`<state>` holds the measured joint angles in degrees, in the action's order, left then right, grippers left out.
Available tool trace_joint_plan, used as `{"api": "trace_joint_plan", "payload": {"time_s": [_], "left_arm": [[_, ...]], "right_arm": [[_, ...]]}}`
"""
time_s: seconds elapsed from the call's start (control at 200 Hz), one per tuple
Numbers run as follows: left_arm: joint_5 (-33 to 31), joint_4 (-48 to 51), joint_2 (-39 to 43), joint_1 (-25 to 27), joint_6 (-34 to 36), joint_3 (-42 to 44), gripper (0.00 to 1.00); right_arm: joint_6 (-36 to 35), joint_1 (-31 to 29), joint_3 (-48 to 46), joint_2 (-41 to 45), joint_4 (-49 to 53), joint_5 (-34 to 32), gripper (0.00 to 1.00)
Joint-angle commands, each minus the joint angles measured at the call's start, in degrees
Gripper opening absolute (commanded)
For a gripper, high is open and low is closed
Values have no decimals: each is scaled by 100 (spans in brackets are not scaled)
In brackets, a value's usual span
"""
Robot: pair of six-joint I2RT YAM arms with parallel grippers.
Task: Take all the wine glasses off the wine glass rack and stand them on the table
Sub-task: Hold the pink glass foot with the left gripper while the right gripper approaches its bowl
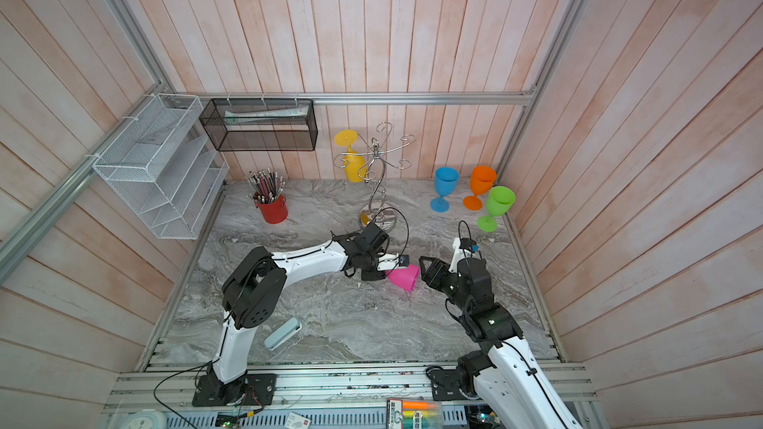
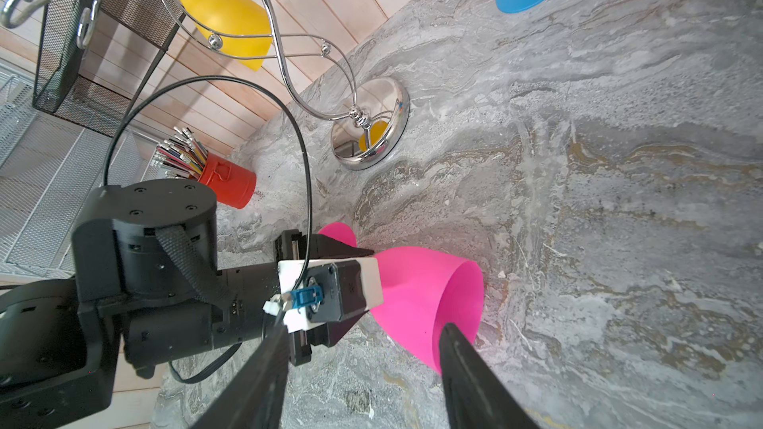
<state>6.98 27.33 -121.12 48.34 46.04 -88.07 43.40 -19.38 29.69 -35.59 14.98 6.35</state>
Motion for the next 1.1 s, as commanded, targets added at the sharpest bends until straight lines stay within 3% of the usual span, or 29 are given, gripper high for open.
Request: {"api": "trace_joint_plan", "payload": {"time_s": [0.0,0.355,0.7,0.835,0.925,1.095], "left_arm": [[-66,242,-225,35,-114,-222,41],[-440,26,167,67,-706,-98,30],[-108,-1561,1625,139,-1650,1482,25],[72,-1980,1871,158,-1759,1933,25],[-241,-1746,1711,191,-1643,1778,33],[-637,-1291,1422,229,-1310,1408,38]], "right_arm": [[-69,22,-64,98,-49,59,59],[-18,52,-102,287,-3,70,59],[113,63,22,320,108,260,58],[86,60,116,192,202,353,59],[93,62,138,209,207,383,58],[115,61,129,124,284,423,59]]}}
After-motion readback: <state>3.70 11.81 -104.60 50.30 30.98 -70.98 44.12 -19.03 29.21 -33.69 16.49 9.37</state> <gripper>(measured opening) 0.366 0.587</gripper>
